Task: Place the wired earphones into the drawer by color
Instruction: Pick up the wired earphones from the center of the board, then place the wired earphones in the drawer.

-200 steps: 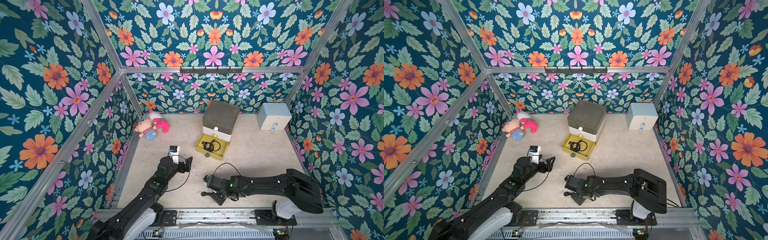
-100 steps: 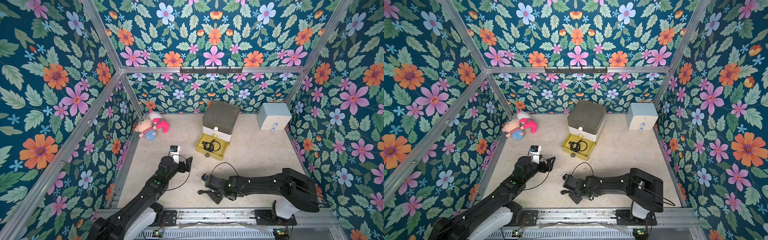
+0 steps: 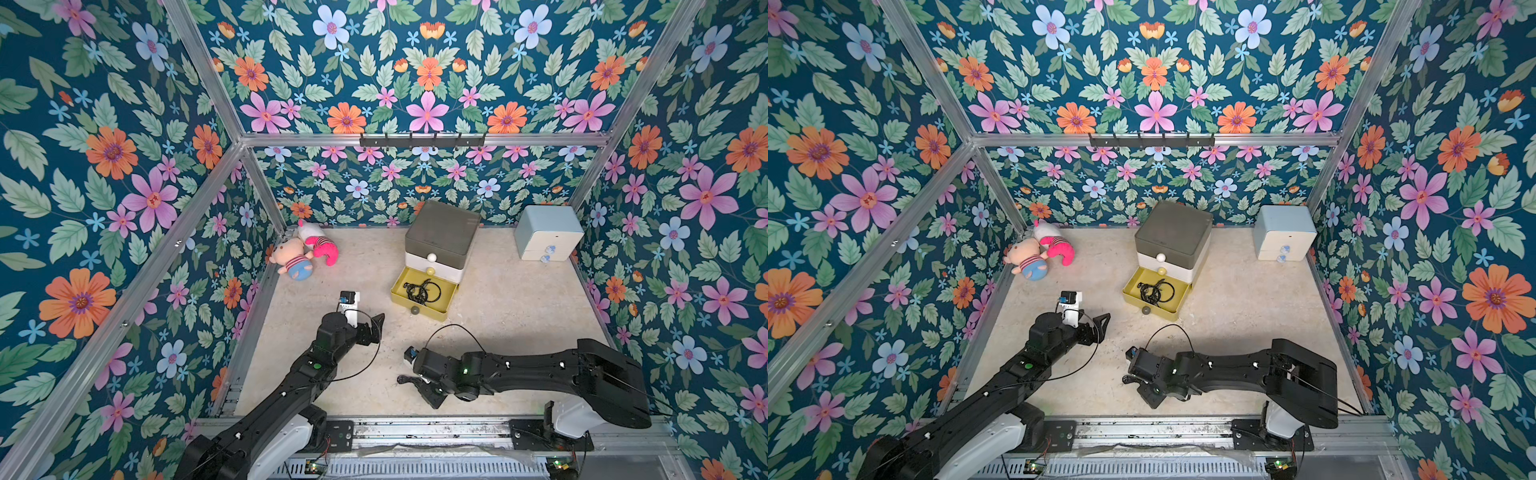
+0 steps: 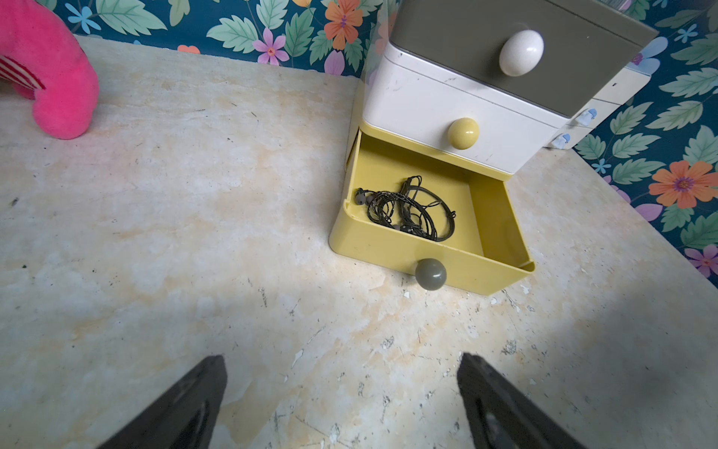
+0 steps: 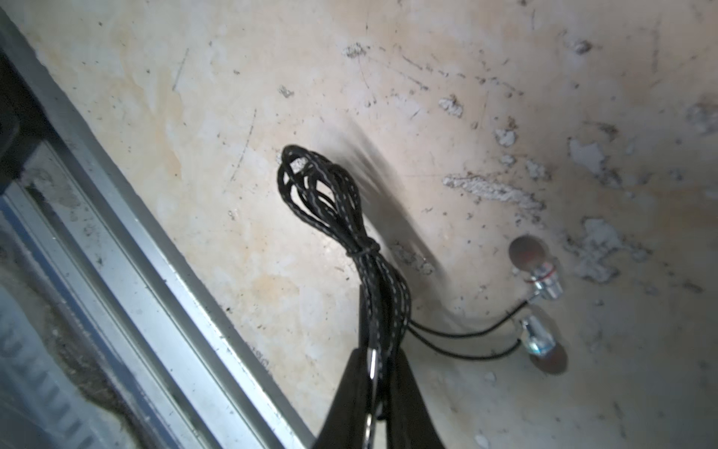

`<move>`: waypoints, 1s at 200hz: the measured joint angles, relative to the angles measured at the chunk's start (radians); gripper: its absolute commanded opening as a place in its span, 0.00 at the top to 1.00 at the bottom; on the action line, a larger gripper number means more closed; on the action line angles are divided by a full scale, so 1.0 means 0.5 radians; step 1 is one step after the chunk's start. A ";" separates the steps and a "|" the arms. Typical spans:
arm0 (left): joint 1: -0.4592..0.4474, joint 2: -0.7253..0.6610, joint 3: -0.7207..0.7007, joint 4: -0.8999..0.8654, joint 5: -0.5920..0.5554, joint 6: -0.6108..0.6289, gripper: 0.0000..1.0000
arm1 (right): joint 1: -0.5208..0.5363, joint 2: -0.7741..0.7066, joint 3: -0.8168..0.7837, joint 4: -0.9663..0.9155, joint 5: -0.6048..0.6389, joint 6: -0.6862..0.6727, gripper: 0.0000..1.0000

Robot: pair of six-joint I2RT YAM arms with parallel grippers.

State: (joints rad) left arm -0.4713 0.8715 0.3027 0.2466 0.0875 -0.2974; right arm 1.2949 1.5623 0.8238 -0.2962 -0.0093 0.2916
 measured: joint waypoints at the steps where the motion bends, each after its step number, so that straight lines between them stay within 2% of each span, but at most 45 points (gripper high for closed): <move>1: 0.000 -0.002 0.000 -0.001 0.000 0.000 0.01 | 0.000 -0.003 0.002 0.000 0.002 0.002 0.97; 42: 0.000 -0.072 -0.014 0.014 0.018 -0.024 0.01 | 0.000 -0.109 0.016 0.017 0.117 0.049 0.99; 94: 0.000 -0.068 -0.032 0.025 0.031 -0.024 0.01 | -0.081 -0.459 -0.155 0.076 0.308 0.160 0.99; 147: 0.000 -0.024 -0.034 0.027 0.028 -0.024 0.01 | -0.466 -0.800 -0.256 0.160 0.356 0.163 0.99; 173: 0.000 -0.016 -0.034 0.028 0.029 -0.023 0.01 | -0.620 -0.773 -0.121 0.179 0.361 0.067 0.99; 200: 0.000 -0.006 -0.034 0.029 0.031 -0.023 0.01 | -0.750 -0.624 0.100 0.179 0.353 -0.074 0.99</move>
State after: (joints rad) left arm -0.4713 0.8684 0.2859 0.2611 0.1028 -0.3088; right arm 0.9199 1.2503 0.8738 -0.2066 0.1673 0.2546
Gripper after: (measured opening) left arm 0.992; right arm 0.131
